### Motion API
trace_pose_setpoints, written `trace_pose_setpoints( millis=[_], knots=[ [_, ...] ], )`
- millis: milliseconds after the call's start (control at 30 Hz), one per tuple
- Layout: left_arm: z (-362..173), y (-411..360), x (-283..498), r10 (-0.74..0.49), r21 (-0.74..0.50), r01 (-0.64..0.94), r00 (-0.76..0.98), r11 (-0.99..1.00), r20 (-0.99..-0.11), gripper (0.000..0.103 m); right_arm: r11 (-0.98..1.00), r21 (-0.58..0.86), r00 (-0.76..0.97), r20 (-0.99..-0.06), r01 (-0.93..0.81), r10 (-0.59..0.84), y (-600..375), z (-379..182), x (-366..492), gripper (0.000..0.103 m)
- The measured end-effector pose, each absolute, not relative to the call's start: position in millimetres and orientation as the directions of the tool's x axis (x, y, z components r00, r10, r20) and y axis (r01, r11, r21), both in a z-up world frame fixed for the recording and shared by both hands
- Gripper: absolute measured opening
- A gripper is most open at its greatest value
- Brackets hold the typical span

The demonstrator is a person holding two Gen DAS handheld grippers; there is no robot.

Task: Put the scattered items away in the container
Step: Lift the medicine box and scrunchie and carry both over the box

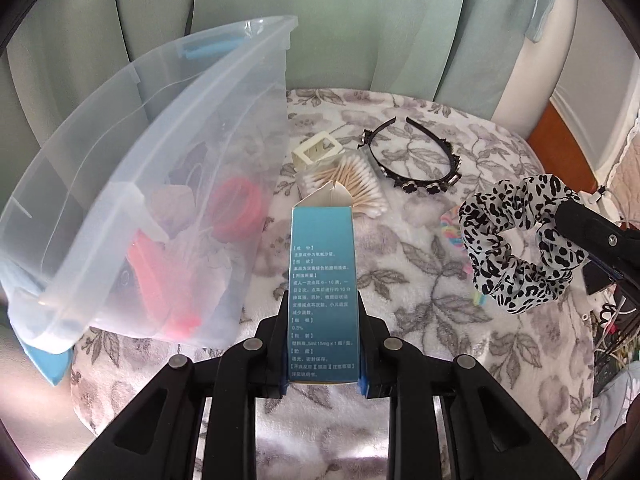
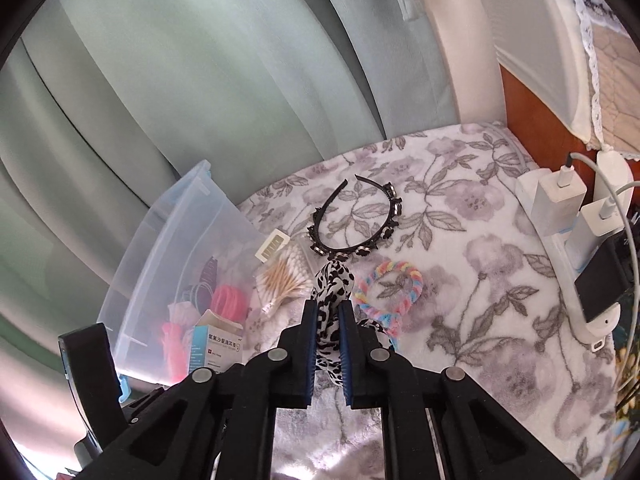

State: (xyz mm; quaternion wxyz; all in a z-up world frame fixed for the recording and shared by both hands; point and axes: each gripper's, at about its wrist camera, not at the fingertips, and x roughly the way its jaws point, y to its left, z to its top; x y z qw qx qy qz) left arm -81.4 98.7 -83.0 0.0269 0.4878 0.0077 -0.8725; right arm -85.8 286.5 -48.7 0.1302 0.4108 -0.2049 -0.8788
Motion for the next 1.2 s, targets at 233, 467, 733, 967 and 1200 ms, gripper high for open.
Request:
trace_pose_setpoints(
  millis=[233,467,733,967,1200],
  knots=[
    [-42,90,-60,0.003,-0.026,0.030,-0.605,-0.999,-0.796,0.025,-0.880,0.466,-0.684,-0.611,0.097,-0.399,286,-12,-65,0.011],
    [9,78,-45,0.027,-0.052,0.014,-0.704,-0.999,-0.710,0.025,-0.882,0.445,-0.741,-0.538,0.155,-0.402,276,34,-48,0.011],
    [58,49,-30,0.017,-0.084,0.044,-0.792,-0.996,-0.610,0.025,-0.873,0.421,-0.774,-0.455,0.248,-0.439,254,83,-33,0.011],
    [80,16,-21,-0.012,-0.120,0.094,-0.834,-0.988,-0.551,0.025,-0.865,0.373,-0.774,-0.414,0.335,-0.478,217,114,-27,0.011],
    [83,-18,-17,-0.035,-0.161,0.142,-0.843,-0.977,-0.536,0.025,-0.848,0.313,-0.739,-0.419,0.428,-0.528,161,123,-27,0.011]
  ],
)
